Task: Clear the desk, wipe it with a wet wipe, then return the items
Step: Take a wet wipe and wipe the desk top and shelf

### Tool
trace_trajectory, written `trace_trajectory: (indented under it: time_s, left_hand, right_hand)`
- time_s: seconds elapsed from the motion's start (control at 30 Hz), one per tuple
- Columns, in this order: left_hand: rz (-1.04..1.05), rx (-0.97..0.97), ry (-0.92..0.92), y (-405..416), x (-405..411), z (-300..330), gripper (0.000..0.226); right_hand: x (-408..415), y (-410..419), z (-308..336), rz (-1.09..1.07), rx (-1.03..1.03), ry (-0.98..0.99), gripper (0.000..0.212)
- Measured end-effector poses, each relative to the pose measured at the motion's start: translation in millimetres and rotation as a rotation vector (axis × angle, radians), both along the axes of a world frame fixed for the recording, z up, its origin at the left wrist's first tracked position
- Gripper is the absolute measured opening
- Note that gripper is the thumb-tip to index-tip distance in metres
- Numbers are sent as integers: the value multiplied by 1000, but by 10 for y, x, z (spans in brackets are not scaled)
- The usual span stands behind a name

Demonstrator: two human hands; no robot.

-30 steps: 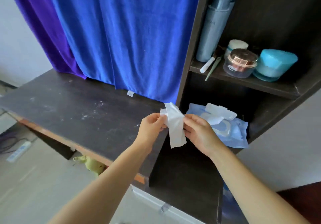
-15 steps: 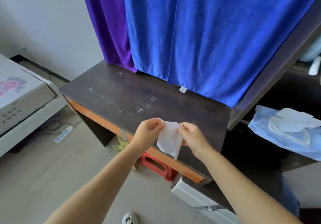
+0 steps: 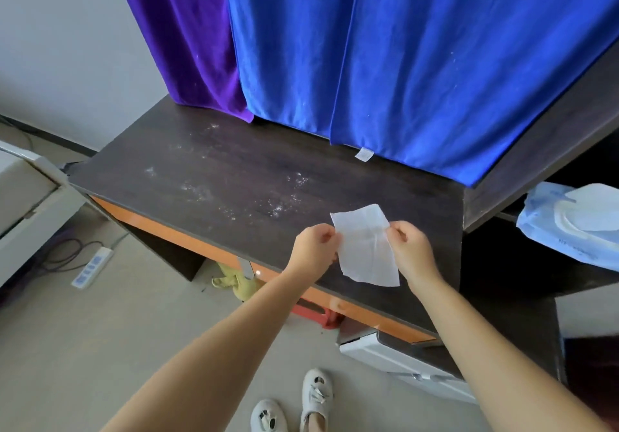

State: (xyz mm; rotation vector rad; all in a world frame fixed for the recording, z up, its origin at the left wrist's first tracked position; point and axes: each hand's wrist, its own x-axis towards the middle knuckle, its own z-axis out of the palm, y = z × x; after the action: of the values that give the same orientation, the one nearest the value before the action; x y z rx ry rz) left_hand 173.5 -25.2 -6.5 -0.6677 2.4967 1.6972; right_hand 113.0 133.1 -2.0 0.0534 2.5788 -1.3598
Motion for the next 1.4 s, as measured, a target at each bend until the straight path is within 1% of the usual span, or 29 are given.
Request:
trace_trajectory:
  time_s: [0.1,0.13,0.17,0.2,0.23,0.27,0.3,0.33,0.4,0.43,0.47,0.57,0.63,0.73,0.77,0.83,0.93,0.97,1.03,1.1,1.13,1.17,1.27,1.33,1.37,1.4]
  left_hand:
    - [-42,-154,-48,34,-29,-292,17]
    - [-51,-229,-53,2,17,-366,18]
    - [-58,-332,-11,-55,81,-431,20]
    - [-68,-446,56,-130,150,-503,22]
    - [-69,-553,120,-218,223,-568,26]
    - [-52,-643,156,-313,288,-618,30]
    - [-18,-708,159,-404,333,-663,34]
    - [19,-750,140,-490,367,-706,38]
    - [75,-794,88,-621,402,-770,46]
    - [99,-802,60,-664,401,-790,52]
    - [117,-802,26,-690,388,-805,59]
    - [136,-809,-72,-680,319,-857,70]
    - [152,-830,-100,-652,282,-890,70]
    - [161,-852,-117,-619,253,-895,70]
    - [147,-861,-117,-599,239,-888,69]
    - [91,-888,-104,-527,190,-868,65]
    - [35,-913,-80,-400,78,-848,60]
    - [33,-916,-79,-374,45,-845,59]
    - [42,-915,-80,-355,4,-854,60]
    - [74,-914,-75,-358,-5,-869,59]
    - [86,-913,-75,-357,-7,-875,59]
    - [96,-912,-75,-350,-8,-879,59]
    - [120,-904,-66,-331,-20,-878,58]
    - [124,-897,-54,-327,-28,-864,58]
    - [113,-895,-47,-316,-32,-855,57]
    - [91,-899,-39,-298,-42,-843,57]
  right_hand:
    - [-85,104,-294,72,257,17,21]
    - [-81,127,-370,93,372,61,26]
    - [-57,143,-430,119,482,153,30]
    - [-13,134,-473,179,550,268,34]
    - [41,107,-513,271,568,374,36]
    - [94,74,-558,385,567,436,40]
    - [135,36,-615,496,579,452,46]
    - [169,-10,-656,576,612,403,53]
    - [184,-113,-729,616,689,264,76]
    - [166,-184,-776,589,733,231,82]
    - [157,-287,-803,564,770,218,81]
    - [242,-680,-837,591,803,299,63]
    - [263,-842,-861,667,787,337,56]
    - [136,-695,-844,755,750,356,56]
    - [63,-545,-817,745,752,340,60]
    - [-105,-144,-817,660,782,314,70]
    - [-363,503,-835,433,853,225,78]
    - [-435,632,-833,359,875,196,75]
    - [-528,680,-822,211,900,130,58]
    - [-552,421,-799,114,871,95,55]
    - [-541,227,-802,137,852,104,55]
    - [-507,9,-800,208,831,127,56]
    - [-254,-549,-816,577,776,257,56]
    - [-127,-618,-792,818,731,344,61]
    - [-156,-532,-806,909,715,379,63]
    - [-221,-401,-804,950,709,398,62]
